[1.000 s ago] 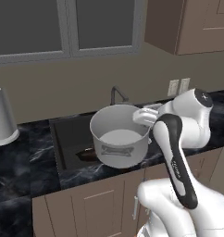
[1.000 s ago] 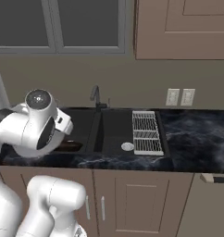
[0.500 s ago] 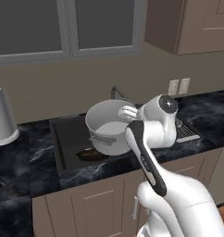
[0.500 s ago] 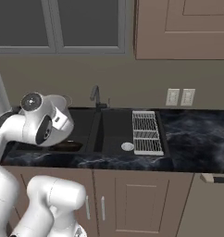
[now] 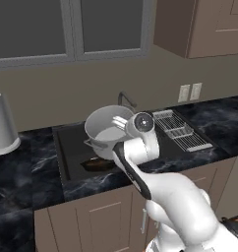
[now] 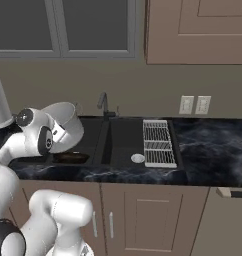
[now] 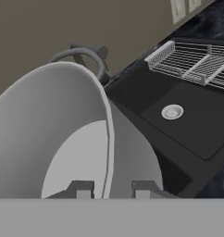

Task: Move the pot and pan from the stove into the sink.

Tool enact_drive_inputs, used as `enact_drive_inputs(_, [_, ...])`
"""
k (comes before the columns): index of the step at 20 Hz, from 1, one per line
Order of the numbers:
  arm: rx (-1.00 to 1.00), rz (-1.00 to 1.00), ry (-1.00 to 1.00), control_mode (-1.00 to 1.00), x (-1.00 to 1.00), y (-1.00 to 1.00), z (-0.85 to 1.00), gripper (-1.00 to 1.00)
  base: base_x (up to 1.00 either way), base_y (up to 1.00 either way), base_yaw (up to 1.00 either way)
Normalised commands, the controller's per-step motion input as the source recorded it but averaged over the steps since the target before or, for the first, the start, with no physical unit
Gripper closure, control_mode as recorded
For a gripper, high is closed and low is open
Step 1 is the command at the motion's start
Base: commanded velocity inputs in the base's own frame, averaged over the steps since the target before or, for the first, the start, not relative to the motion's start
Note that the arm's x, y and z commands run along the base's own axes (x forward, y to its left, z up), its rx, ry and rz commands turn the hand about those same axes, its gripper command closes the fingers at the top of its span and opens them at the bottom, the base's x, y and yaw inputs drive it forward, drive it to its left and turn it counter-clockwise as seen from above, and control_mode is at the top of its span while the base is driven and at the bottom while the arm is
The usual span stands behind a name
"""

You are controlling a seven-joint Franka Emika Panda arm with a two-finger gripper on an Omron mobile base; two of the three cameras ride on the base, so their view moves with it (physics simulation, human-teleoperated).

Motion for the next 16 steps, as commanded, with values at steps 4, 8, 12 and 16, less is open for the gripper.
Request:
enact_drive_inputs(4, [0.0,-0.02,0.02,-1.0,0.23,0.05,-0.12,1.0,0.0,0.0,0.0])
enact_drive_inputs(8, [-0.01,-0.05,0.02,-1.0,0.49,0.19,-0.36,1.0,0.0,0.0,0.0])
enact_drive_inputs(12, [-0.04,-0.08,0.0,-1.0,0.63,0.23,-0.52,1.0,0.0,0.0,0.0])
enact_drive_inputs(16, [-0.03,-0.11,0.0,-1.0,0.73,0.28,-0.43,1.0,0.0,0.0,0.0])
